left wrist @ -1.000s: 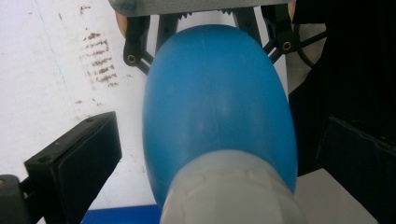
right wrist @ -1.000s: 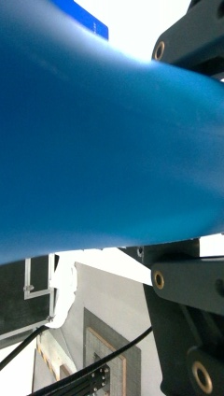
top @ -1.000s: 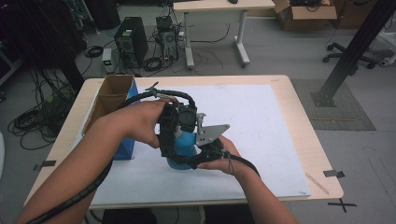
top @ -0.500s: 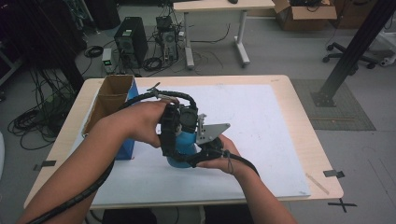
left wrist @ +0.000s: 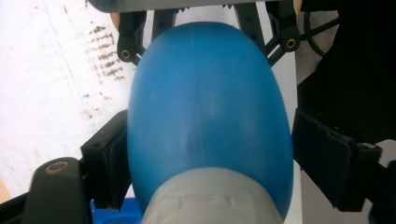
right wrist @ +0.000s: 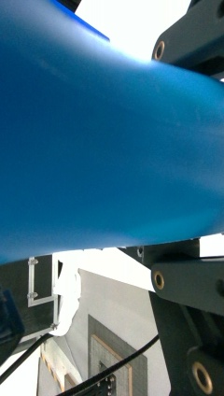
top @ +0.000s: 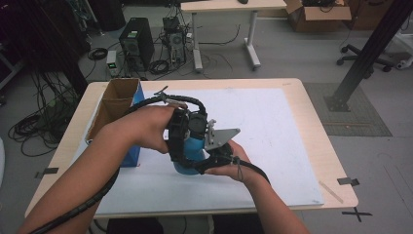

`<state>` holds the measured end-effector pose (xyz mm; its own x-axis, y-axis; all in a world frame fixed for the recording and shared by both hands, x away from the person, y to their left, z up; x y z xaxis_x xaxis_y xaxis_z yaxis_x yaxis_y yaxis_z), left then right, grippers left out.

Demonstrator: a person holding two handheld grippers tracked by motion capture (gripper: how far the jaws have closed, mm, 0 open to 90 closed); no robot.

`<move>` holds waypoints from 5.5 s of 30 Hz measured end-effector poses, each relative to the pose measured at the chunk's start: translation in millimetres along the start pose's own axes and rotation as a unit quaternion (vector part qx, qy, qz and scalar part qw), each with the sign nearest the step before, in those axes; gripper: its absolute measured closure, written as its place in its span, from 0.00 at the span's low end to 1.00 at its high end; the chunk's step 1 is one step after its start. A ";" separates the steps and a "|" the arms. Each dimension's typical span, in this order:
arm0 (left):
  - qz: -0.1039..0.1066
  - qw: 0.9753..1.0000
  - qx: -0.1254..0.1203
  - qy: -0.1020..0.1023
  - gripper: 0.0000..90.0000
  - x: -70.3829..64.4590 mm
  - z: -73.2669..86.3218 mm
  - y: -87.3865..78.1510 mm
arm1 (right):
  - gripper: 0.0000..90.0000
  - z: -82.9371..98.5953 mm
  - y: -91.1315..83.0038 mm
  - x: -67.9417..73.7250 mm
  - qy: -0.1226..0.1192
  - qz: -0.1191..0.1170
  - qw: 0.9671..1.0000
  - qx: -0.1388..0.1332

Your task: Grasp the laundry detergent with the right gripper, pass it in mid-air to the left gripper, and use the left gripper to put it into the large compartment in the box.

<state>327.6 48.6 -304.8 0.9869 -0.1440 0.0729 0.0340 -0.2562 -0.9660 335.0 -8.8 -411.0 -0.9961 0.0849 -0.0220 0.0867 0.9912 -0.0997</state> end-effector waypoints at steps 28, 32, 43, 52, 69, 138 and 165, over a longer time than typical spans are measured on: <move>-0.033 0.999 0.035 0.006 0.41 2.9 -3.0 -3.2 | 0.50 -6.1 1.4 0.4 -0.004 0.004 1.000 -0.007; -0.032 0.999 0.042 -0.002 0.42 2.3 -3.2 -2.8 | 0.50 -5.4 0.9 -0.4 -0.010 0.006 1.000 -0.003; -0.038 0.998 0.044 -0.004 0.43 0.9 -8.9 -11.1 | 0.49 -10.2 -1.1 1.0 -0.021 0.010 0.999 -0.022; -0.037 0.999 0.037 -0.009 0.43 1.5 -10.2 -15.9 | 0.46 -12.8 -3.3 0.5 -0.009 0.010 0.999 -0.044; -0.041 0.998 0.043 -0.015 0.43 5.6 -10.5 -22.5 | 0.23 -10.6 -7.5 -2.4 0.009 0.033 0.997 -0.065; -0.112 0.915 0.027 -0.386 0.43 57.6 52.5 -125.1 | 0.00 -42.0 -167.2 -49.1 -0.002 0.127 0.988 0.086; -0.160 0.839 0.018 -0.520 0.43 62.8 99.2 -167.9 | 0.01 -54.6 -184.8 -69.6 -0.009 0.116 0.977 0.177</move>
<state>399.5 177.4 -162.7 0.5288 0.8437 0.0926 0.3101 -0.0905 -0.9464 387.6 -192.4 -336.7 -0.9490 0.2984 -0.1016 0.3125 0.8478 -0.4284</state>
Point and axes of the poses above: each handheld gripper's, and its own axes: y roughly forward along the jaws, z roughly out of its underside, x roughly to its left, the point moved 6 cm from there along y, roughly forward along the jaws, and after that the axes turned 14 degrees about -x, right-handed, at the moved point
